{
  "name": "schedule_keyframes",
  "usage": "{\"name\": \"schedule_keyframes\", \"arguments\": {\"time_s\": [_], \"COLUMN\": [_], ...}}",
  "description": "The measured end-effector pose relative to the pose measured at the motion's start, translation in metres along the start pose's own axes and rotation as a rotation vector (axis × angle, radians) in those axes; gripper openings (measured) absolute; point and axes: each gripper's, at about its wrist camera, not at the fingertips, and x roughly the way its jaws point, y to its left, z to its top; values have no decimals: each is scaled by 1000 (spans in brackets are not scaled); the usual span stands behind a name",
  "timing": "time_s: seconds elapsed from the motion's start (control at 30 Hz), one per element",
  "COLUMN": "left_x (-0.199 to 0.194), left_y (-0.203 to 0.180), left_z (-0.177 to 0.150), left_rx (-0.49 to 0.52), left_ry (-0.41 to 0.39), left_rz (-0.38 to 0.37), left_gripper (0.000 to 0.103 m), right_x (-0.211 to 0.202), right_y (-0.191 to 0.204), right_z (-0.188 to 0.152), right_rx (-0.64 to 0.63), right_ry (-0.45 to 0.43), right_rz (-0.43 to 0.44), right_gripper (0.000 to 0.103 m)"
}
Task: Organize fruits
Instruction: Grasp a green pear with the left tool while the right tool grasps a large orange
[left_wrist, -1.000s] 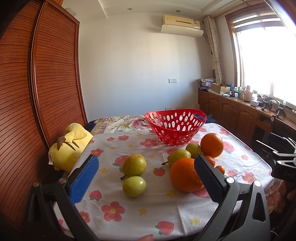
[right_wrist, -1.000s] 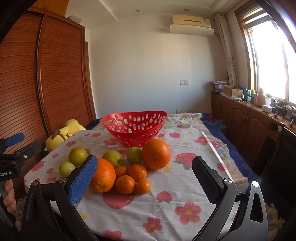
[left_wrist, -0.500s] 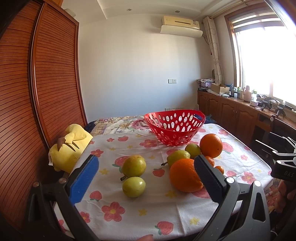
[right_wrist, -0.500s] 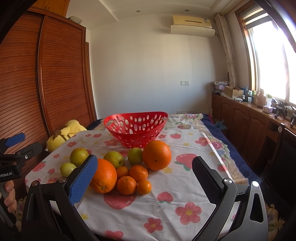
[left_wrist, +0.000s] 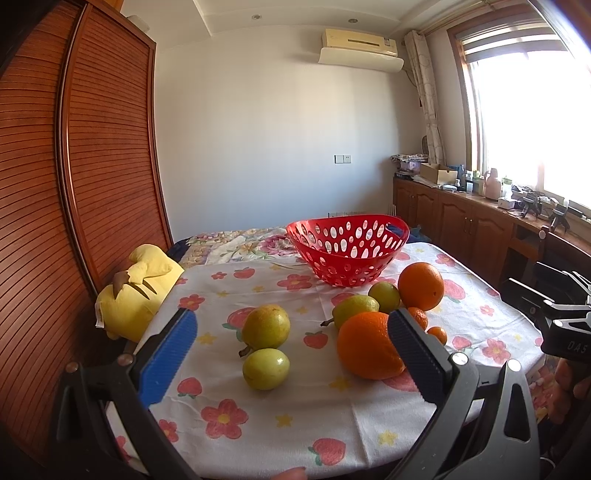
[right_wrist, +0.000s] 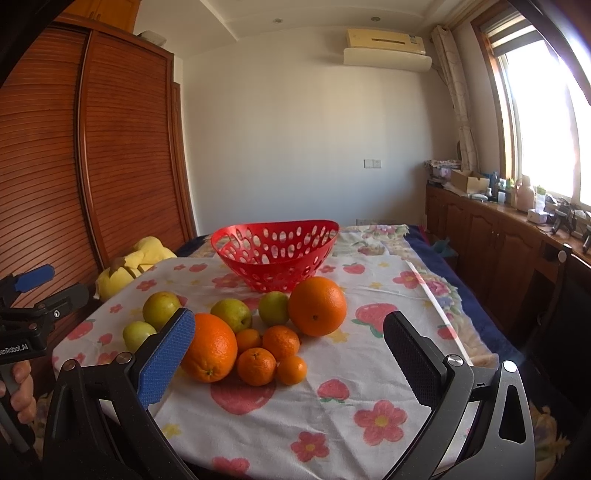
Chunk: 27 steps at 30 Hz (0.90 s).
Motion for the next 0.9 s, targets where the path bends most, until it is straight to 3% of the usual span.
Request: {"name": "schedule_keyframes", "arguments": {"time_s": [0.5,0.9], "left_x": [56,84], "left_y": [27,46], "left_z": [-45,-57], "left_rx": [-31,-31], "left_ry": [169,232], "left_rz": [-27,-50], "left_gripper": [103,103], "right_x": [49,82], "right_y": [23,48], "right_z": [-20,-17], "right_rx": [-81,-159], "right_ry": [116,187], "right_rz": [135,234], "right_gripper": [103,103]}}
